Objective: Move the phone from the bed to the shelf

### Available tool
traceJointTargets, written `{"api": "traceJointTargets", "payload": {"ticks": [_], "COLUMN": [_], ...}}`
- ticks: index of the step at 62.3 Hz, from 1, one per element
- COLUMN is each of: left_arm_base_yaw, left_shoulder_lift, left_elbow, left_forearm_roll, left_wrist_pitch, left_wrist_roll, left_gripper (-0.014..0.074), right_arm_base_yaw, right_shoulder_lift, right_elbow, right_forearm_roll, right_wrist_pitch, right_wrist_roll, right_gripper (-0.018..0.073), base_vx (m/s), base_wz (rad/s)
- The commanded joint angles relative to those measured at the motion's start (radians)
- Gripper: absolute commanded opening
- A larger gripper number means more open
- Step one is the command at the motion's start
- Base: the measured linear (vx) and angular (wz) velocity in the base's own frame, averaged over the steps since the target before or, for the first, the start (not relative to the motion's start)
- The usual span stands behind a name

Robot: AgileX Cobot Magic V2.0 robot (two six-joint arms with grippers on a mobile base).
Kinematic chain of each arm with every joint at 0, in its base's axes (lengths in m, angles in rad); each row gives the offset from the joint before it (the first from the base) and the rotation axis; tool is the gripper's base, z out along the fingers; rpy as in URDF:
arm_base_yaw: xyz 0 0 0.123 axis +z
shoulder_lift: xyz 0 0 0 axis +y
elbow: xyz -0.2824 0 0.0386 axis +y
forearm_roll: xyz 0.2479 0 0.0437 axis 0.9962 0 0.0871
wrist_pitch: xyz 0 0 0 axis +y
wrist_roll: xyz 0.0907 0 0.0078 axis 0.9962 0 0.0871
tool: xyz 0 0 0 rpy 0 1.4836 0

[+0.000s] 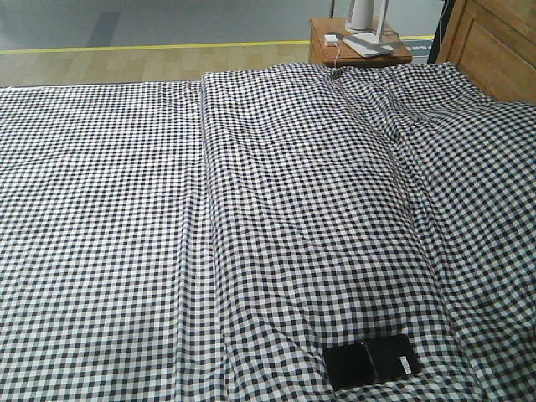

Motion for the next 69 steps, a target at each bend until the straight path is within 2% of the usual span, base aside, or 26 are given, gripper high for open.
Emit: {"api": "traceJointTargets", "payload": {"ticks": [1,9,18,26,46,59,69], "left_arm_base_yaw": [-0.004,-0.004,-0.004,-0.004,-0.004,-0.004,-0.004], "left_shoulder_lift": [-0.013,-0.013,-0.013,-0.013,-0.013,-0.013,-0.013], "left_elbow": [-0.021,-0.021,-0.021,-0.021,-0.021,-0.021,-0.021], "left_forearm_roll": [-0.009,-0.009,-0.009,-0.009,-0.009,-0.009,-0.009], "left_wrist_pitch": [-0.072,-0.072,-0.072,-0.072,-0.072,-0.072,-0.072], "left_wrist_roll": [-0.006,-0.006,-0.006,-0.006,-0.006,-0.006,-0.006], "left_gripper": [0.0001,0.0001,0.0001,0.0001,0.0001,0.0001,0.0001], "right_arm_base_yaw": [-0.006,-0.006,-0.006,-0.006,-0.006,-0.006,-0.006], "right_shoulder_lift": [-0.011,-0.011,-0.011,-0.011,0.082,0.292,0.484], "right_elbow": [0.005,0.003,-0.012,-0.091,-0.452,-0.698,-0.862], "right_forearm_roll": [-0.005,-0.005,-0.005,-0.005,-0.005,-0.005,-0.005], "right_wrist_pitch": [-0.075,-0.165,-0.342,-0.381,-0.214,-0.092,0.085], "right_wrist_roll": [-0.007,-0.005,-0.005,-0.005,-0.005,-0.005,-0.005], "right_gripper": [-0.0006,-0.0006,-0.0006,-0.0006,-0.0006,-0.0004,0.001], "base_vx": [0.0,0.0,0.0,0.0,0.0,0.0,0.0], "base_wz": [0.0,0.0,0.0,0.0,0.0,0.0,0.0]}}
